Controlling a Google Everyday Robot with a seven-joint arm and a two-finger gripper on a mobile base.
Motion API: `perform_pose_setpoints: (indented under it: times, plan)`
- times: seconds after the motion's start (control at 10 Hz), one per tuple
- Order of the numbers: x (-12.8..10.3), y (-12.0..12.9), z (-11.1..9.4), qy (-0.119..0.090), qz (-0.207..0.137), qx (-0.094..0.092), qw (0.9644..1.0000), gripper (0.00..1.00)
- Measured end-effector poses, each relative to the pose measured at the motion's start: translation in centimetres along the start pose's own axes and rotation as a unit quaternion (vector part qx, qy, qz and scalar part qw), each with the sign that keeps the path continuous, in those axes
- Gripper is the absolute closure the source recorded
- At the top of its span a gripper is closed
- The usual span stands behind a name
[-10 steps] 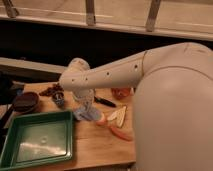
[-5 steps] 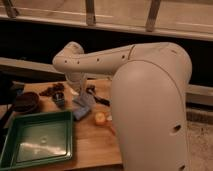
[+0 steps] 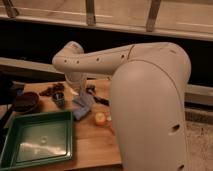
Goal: Place towel in paper cup
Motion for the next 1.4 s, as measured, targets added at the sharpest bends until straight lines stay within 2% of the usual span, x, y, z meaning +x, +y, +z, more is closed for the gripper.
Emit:
perform_pose_setpoints:
  times: [0.2,0.6,0.8,0.9,1.0,1.1,1.2,1.3,1.4]
  plan:
    - [-0.5,0.1,-0.3,-0.018,-0.008,0.000,0.9998,1.00]
    - [-3.4,1.6,-1.3,-0.055,-0.038,-0.005,0.9977,1.00]
    - [-5.4,3.0,-1.3,-0.075,-0.058,-0.023,0.9953,1.00]
    - [-6.1,2.8,-1.0,-0.084,-0.061,-0.049,0.9934,1.00]
    - [-6.9,2.2,-0.5,-0.091,-0.063,-0.106,0.9882,1.00]
    - [-7.5,1.9,0.0,-0.093,-0.067,-0.147,0.9826,1.00]
    - [-8.1,1.8,0.4,-0.094,-0.072,-0.188,0.9750,1.00]
    - [-8.5,1.8,0.8,-0.096,-0.075,-0.204,0.9715,1.00]
    - [-8.8,1.9,0.8,-0.099,-0.079,-0.208,0.9700,1.00]
